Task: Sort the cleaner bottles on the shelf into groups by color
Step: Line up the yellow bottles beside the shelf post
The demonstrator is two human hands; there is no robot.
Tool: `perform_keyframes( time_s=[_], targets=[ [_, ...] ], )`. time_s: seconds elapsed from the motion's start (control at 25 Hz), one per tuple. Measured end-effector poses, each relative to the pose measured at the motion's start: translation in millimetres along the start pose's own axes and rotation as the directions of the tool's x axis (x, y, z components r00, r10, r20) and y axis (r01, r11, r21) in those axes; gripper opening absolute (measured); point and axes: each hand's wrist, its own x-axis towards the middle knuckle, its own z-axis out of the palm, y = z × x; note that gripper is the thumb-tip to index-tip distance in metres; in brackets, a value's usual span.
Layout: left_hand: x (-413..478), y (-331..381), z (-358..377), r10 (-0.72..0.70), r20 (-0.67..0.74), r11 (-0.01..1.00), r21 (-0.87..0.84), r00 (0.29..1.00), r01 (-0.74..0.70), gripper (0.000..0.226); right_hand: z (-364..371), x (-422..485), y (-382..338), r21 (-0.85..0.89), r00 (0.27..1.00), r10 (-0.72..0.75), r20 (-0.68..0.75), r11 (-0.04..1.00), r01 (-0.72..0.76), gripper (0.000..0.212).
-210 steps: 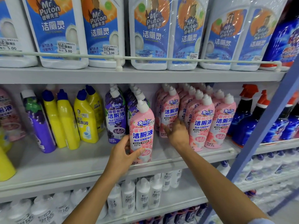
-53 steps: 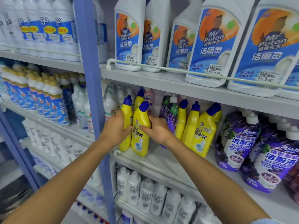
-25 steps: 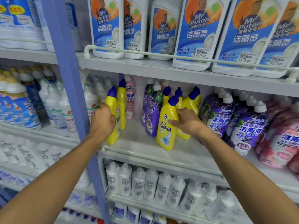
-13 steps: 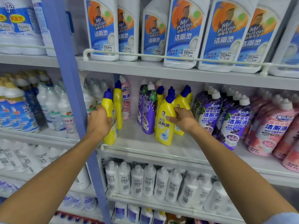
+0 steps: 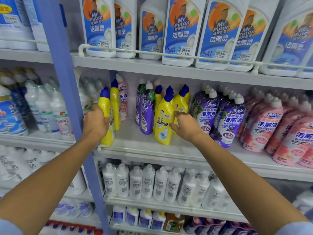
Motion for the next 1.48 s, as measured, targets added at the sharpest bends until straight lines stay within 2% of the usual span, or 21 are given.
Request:
perform_keyframes(
  time_s=[0.24, 0.4, 0.52, 0.68, 0.96, 1.04, 1.08, 1.32, 1.48],
  targets=[
    [-2, -1, 0, 0.016, 0.006, 1.0, -0.007, 1.0, -0.016, 0.064, -13, -43, -7, -0.034, 0.982, -0.142, 0.124, 0.988, 0.147, 0.058],
    [-2, -3, 0, 0.023, 0.005, 1.0, -0.013, 1.0, -0.023, 0.058, -16, -45, -34, -0.002, 0.942, -0.309, 0.128, 0.95, 0.312, 0.068],
    [-2, -5, 0, 0.028, 0.01, 0.999, -0.019, 1.0, -0.028, 0.05, -12, -28, -58, 0.008, 0.926, -0.357, 0.122, 0.934, 0.358, 0.071],
    [0, -7, 1, 0.049, -0.006, 0.999, -0.01, 0.999, -0.05, 0.048, -3, 9, -85, 0.009, 0.925, -0.363, 0.112, 0.931, 0.365, 0.067],
    [5, -10, 7, 0.053, -0.027, 0.999, -0.008, 0.998, -0.053, 0.045, 20, 90, -117, 0.148, 0.92, -0.363, 0.146, 0.928, 0.342, 0.053],
    [5, -11, 8, 0.048, -0.034, 0.999, 0.006, 0.998, -0.048, 0.045, 28, 119, -123, 0.17, 0.929, -0.351, 0.119, 0.929, 0.329, 0.04],
    [3, -11, 7, 0.047, -0.04, 0.999, 0.011, 0.998, -0.046, 0.044, 32, 134, -126, 0.178, 0.928, -0.356, 0.108, 0.926, 0.334, 0.039],
    [3, -16, 13, 0.09, -0.107, 0.996, -0.007, 0.99, -0.091, 0.038, 39, 227, -136, 0.146, 0.955, -0.297, -0.004, 0.944, 0.295, 0.054],
    [5, -18, 17, 0.091, -0.131, 0.996, 0.002, 0.987, -0.092, 0.038, 43, 270, -143, 0.158, 0.962, -0.26, -0.089, 0.949, 0.271, 0.038]
  ],
)
